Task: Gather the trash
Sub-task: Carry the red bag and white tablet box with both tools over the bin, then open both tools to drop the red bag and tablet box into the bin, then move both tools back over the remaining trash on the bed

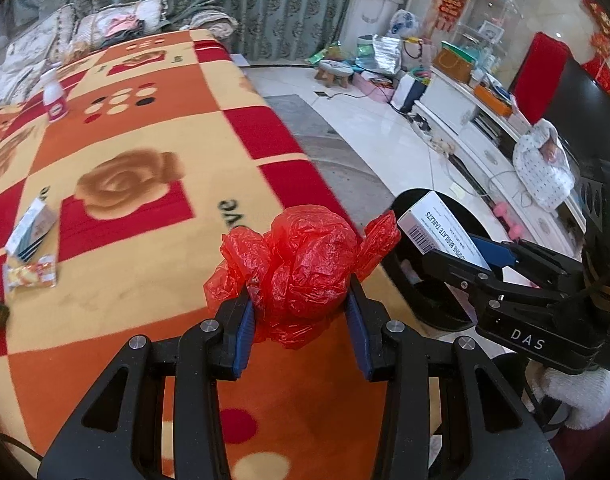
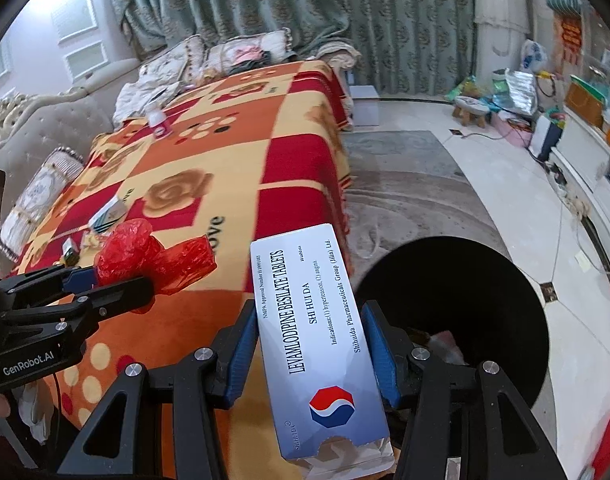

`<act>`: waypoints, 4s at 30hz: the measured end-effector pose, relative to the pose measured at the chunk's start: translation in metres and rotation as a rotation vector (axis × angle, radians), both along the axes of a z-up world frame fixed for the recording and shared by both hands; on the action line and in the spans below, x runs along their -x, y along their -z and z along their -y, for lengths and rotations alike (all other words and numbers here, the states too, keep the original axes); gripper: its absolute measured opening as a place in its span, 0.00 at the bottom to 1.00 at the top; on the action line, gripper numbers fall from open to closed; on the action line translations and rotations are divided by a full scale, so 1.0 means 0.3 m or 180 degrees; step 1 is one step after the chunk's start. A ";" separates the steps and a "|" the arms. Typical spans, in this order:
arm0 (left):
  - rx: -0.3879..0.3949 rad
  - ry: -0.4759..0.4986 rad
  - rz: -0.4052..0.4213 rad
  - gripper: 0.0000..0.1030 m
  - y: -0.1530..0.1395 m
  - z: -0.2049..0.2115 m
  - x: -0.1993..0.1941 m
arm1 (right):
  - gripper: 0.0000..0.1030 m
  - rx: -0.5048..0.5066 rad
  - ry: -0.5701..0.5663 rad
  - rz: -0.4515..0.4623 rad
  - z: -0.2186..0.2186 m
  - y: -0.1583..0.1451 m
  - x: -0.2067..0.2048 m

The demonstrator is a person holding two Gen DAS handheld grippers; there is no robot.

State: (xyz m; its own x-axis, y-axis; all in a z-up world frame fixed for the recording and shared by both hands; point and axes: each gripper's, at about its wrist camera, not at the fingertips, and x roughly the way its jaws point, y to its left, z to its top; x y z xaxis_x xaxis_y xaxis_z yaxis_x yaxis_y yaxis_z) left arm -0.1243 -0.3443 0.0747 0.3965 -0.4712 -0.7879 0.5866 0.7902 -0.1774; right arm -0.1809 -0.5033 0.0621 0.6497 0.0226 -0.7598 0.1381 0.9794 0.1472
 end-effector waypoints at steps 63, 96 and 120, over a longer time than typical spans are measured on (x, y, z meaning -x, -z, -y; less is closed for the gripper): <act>0.0138 0.0292 -0.0302 0.53 0.058 0.283 0.005 | 0.51 -0.0242 0.0752 -0.0102 0.353 0.066 0.115; -0.0226 -0.1140 -0.0007 0.53 0.055 -0.547 -0.107 | 0.53 -0.0212 -0.0539 -0.0346 -0.304 0.091 -0.177; -0.0424 -0.1464 -0.0023 0.28 0.166 -1.051 -0.310 | 0.66 -0.0203 -0.1606 -0.0403 -0.837 0.076 -0.436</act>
State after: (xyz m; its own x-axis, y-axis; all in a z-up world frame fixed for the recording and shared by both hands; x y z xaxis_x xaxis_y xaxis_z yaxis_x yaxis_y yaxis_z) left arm -0.0313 -0.0290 0.0251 0.5346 -0.1426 -0.8330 0.1697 0.9837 -0.0595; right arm -0.0501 -0.2522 0.0393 0.4493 0.3578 -0.8186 -0.3281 0.9183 0.2214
